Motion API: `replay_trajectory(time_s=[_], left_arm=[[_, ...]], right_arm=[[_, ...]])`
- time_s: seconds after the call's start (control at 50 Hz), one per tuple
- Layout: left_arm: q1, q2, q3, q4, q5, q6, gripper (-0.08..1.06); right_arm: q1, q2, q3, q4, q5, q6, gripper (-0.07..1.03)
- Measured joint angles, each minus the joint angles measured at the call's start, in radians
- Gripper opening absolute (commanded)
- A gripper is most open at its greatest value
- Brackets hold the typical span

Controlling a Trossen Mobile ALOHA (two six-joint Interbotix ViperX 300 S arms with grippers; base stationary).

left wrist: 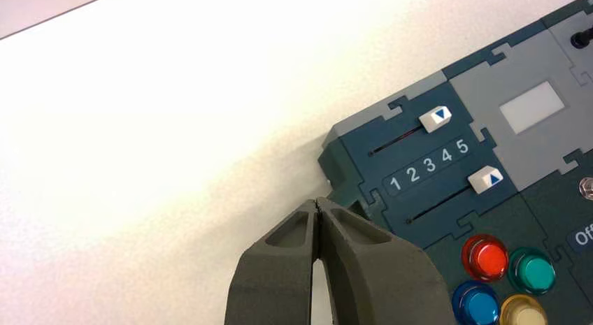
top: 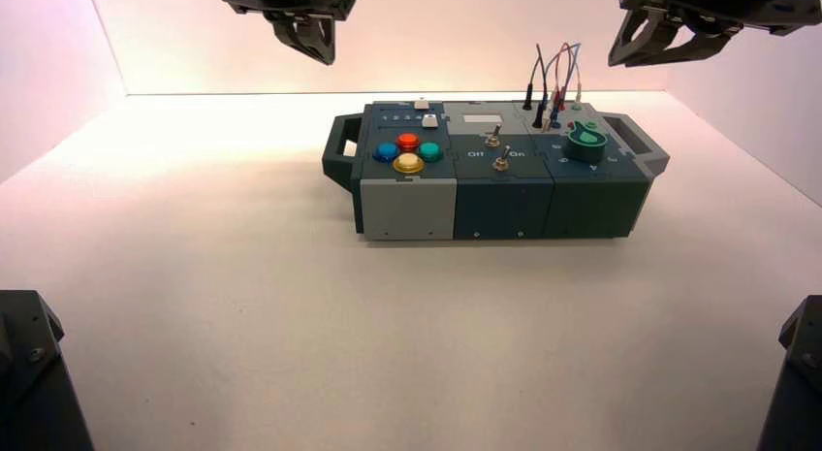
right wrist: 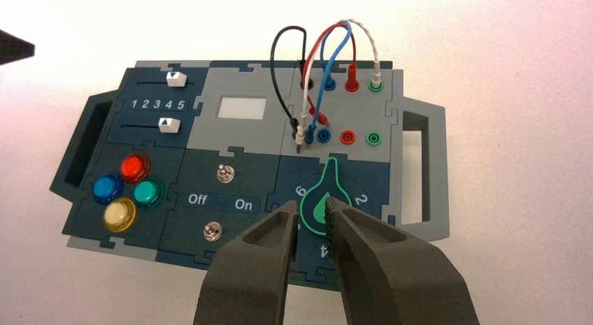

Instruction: Push the red button with the right gripper.

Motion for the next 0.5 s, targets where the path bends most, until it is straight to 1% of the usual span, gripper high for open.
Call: replay_trajectory(time_s=[0.1, 0.12, 0.2, 0.3, 0.38, 0.4, 0.46, 0.5], left_arm=[[0.002, -0.009, 0.008, 0.002, -0.002, -0.002, -0.03], [0.002, -0.009, 0.009, 0.0, -0.002, 0.0, -0.03], [0.002, -0.009, 0.009, 0.002, 0.0, 0.0, -0.03], [0.002, -0.009, 0.009, 0.0, 0.0, 0.0, -0.03], [0.003, -0.011, 0.009, 0.002, -0.002, 0.002, -0.03], [0.003, -0.011, 0.009, 0.003, -0.002, 0.0, -0.03], [0.008, -0.015, 0.017, 0.005, 0.0, 0.0, -0.03], [0.009, -0.018, 0.018, 0.006, 0.0, 0.002, -0.03]], right_arm=[[0.008, 0.018, -0.008, 0.005, 0.0, 0.002, 0.16], [0.018, 0.028, -0.015, 0.006, 0.0, 0.002, 0.14], [0.038, 0.048, -0.025, 0.008, 0.0, 0.002, 0.14], [0.078, 0.097, -0.055, 0.008, 0.0, 0.002, 0.14], [0.094, 0.129, -0.074, 0.009, -0.002, 0.002, 0.14], [0.107, 0.16, -0.092, 0.011, -0.002, 0.0, 0.14], [0.129, 0.198, -0.117, 0.011, -0.008, 0.002, 0.1], [0.14, 0.213, -0.127, 0.011, -0.012, 0.0, 0.05]])
